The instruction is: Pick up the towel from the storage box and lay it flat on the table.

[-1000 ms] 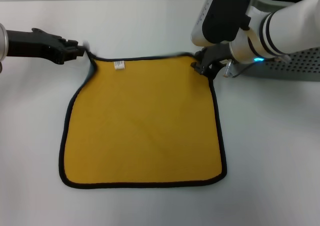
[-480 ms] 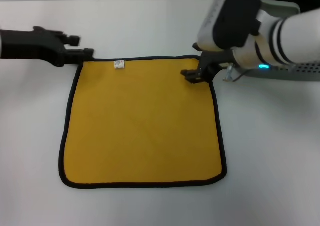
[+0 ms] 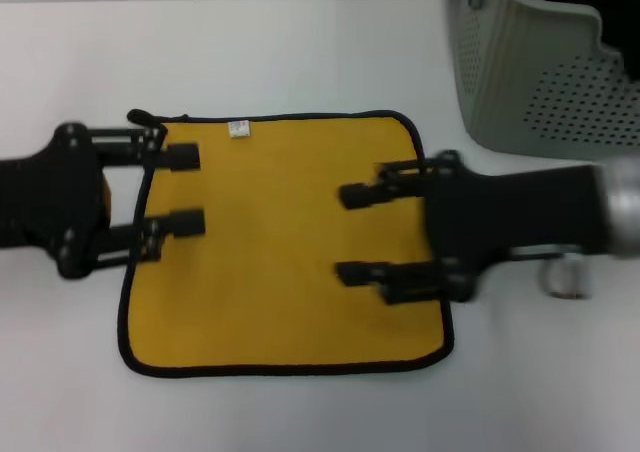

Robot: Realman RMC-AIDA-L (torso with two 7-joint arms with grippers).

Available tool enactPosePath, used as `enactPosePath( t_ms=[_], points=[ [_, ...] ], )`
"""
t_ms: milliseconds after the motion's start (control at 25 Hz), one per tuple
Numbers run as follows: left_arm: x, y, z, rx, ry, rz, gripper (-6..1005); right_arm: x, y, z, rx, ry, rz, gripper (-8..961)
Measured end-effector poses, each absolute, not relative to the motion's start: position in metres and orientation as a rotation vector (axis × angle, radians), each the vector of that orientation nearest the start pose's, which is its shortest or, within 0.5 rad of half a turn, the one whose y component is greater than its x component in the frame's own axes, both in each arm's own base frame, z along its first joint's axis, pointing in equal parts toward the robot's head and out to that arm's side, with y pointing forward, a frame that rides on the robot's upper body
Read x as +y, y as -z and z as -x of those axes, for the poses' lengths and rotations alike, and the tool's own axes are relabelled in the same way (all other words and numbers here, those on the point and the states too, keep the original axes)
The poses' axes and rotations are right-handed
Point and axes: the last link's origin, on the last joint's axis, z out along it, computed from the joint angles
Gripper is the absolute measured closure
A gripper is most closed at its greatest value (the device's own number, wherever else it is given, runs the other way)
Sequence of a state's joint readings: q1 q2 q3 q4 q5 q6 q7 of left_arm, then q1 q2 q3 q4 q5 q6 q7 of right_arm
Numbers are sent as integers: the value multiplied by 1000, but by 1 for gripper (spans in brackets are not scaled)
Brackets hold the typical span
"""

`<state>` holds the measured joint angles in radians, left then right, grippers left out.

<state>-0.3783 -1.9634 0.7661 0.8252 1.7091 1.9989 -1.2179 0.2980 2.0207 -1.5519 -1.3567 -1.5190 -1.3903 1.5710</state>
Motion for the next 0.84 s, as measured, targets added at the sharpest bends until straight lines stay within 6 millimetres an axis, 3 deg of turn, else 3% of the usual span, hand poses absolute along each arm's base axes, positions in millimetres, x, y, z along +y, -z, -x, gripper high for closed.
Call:
enactPosePath(
  t_ms=[120,280,840],
  points=[
    [269,-79,255,-50,1044,2823,465,285,-5,-155,-20,-961,2960,317],
    [268,-77,257,-74,1062,2829,458,288,-6,-172,-10,-1059,2961,312],
    [268,-66,248,-42,1074,2915,453,290,5,-176,-77,-1148,2936,275]
  ],
)
